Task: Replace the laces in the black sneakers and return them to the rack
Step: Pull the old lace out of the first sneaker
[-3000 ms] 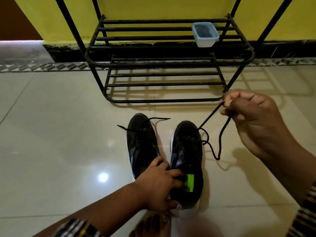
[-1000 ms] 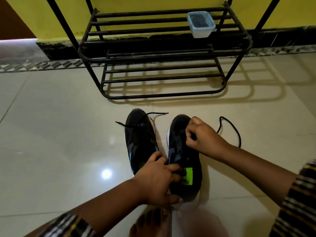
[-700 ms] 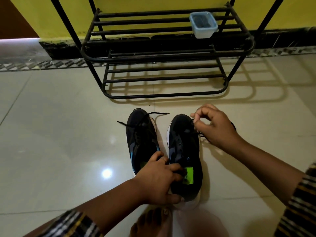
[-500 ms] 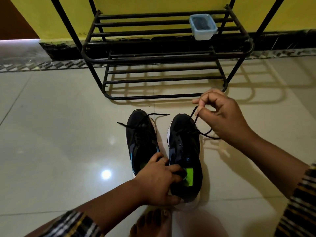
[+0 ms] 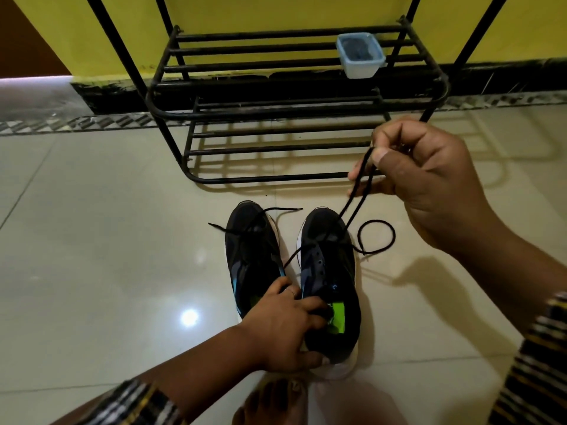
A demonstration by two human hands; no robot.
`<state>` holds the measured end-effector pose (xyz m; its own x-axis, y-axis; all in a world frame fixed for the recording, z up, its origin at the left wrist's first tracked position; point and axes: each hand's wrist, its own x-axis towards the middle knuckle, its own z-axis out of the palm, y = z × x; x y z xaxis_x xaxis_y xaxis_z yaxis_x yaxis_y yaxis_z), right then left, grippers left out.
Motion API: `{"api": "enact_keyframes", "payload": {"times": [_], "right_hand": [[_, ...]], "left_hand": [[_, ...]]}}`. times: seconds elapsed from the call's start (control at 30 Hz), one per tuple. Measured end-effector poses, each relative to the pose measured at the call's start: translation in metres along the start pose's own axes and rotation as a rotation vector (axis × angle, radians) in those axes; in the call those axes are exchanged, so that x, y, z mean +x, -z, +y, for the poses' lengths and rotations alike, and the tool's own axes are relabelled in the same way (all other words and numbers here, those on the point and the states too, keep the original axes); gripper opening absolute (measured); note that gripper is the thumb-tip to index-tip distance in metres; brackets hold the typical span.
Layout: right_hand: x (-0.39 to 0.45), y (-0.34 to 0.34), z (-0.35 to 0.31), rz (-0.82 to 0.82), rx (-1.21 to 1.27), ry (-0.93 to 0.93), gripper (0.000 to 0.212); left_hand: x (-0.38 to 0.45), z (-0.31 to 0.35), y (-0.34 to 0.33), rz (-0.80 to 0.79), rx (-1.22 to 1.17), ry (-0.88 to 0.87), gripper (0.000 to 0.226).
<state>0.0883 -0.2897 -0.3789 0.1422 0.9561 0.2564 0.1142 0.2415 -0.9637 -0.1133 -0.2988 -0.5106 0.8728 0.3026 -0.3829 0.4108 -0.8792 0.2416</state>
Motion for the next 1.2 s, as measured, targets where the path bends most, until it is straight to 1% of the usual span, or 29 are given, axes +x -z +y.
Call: {"api": "enact_keyframes", "payload": {"times": [0.07, 0.13, 0.17, 0.23, 0.27, 0.3, 0.33, 0.4, 0.43, 0.5, 0.57, 0.63, 0.67, 0.73, 0.8, 0.83, 0.9, 1.0, 1.13, 1.2], "right_hand": [[-0.001, 0.004, 0.009, 0.007, -0.101, -0.072, 0.012], [-0.001, 0.011, 0.023, -0.046, -0.333, -0.186, 0.016], [-0.001, 0.016, 0.032, -0.124, -0.509, -0.249, 0.015], [-0.003, 0.024, 0.048, -0.382, -0.874, -0.423, 0.013], [-0.007, 0.025, 0.057, -0.503, -1.002, -0.505, 0.013], [-0.011, 0.023, 0.065, -0.587, -1.088, -0.547, 0.016], [-0.015, 0.019, 0.072, -0.622, -1.143, -0.546, 0.019], [-0.021, 0.007, 0.08, -0.559, -1.212, -0.441, 0.02], [-0.023, 0.002, 0.085, -0.518, -1.215, -0.38, 0.021], [-0.023, -0.006, 0.096, -0.489, -1.175, -0.304, 0.024], [-0.022, -0.011, 0.107, -0.516, -1.159, -0.295, 0.026], [-0.022, -0.015, 0.114, -0.507, -1.156, -0.315, 0.025], [-0.021, -0.016, 0.116, -0.484, -1.153, -0.311, 0.023], [-0.021, -0.017, 0.118, -0.441, -1.149, -0.281, 0.019], [-0.021, -0.017, 0.119, -0.42, -1.121, -0.257, 0.016], [-0.022, -0.016, 0.121, -0.408, -1.1, -0.254, 0.016], [-0.024, -0.014, 0.122, -0.37, -1.035, -0.25, 0.015], [-0.026, -0.009, 0.122, -0.272, -0.903, -0.256, 0.009], [-0.028, 0.004, 0.113, -0.11, -0.753, -0.284, 0.015], [-0.027, 0.011, 0.109, -0.037, -0.717, -0.3, 0.014]], "left_hand": [[0.0, 0.0, 0.001, 0.002, -0.001, -0.004, 0.056], [0.0, 0.001, 0.001, 0.006, 0.008, -0.001, 0.057], [0.0, 0.001, 0.0, 0.008, 0.012, 0.003, 0.058], [-0.001, 0.002, -0.001, 0.014, 0.024, 0.01, 0.06], [-0.001, 0.002, -0.001, 0.015, 0.032, 0.01, 0.061], [-0.001, 0.003, -0.001, 0.014, 0.041, 0.01, 0.062], [-0.002, 0.003, -0.001, 0.015, 0.046, 0.01, 0.063], [-0.004, 0.003, -0.002, 0.045, 0.022, 0.003, 0.064], [-0.005, 0.003, -0.002, 0.077, -0.004, -0.001, 0.063], [-0.007, 0.007, -0.004, 0.209, -0.058, -0.01, 0.057], [-0.006, 0.013, -0.003, 0.35, -0.066, 0.011, 0.049], [-0.001, 0.017, -0.001, 0.417, -0.015, 0.053, 0.052], [0.002, 0.017, 0.0, 0.412, 0.017, 0.082, 0.058], [0.005, 0.015, 0.001, 0.321, 0.036, 0.145, 0.072], [0.004, 0.013, -0.002, 0.227, -0.025, 0.18, 0.081], [0.004, 0.013, -0.005, 0.207, -0.067, 0.181, 0.084], [0.004, 0.013, -0.009, 0.176, -0.114, 0.188, 0.086], [0.004, 0.012, -0.008, 0.143, -0.093, 0.179, 0.084], [0.003, 0.011, -0.008, 0.146, -0.09, 0.167, 0.082], [0.003, 0.01, -0.008, 0.145, -0.095, 0.162, 0.082]]}}
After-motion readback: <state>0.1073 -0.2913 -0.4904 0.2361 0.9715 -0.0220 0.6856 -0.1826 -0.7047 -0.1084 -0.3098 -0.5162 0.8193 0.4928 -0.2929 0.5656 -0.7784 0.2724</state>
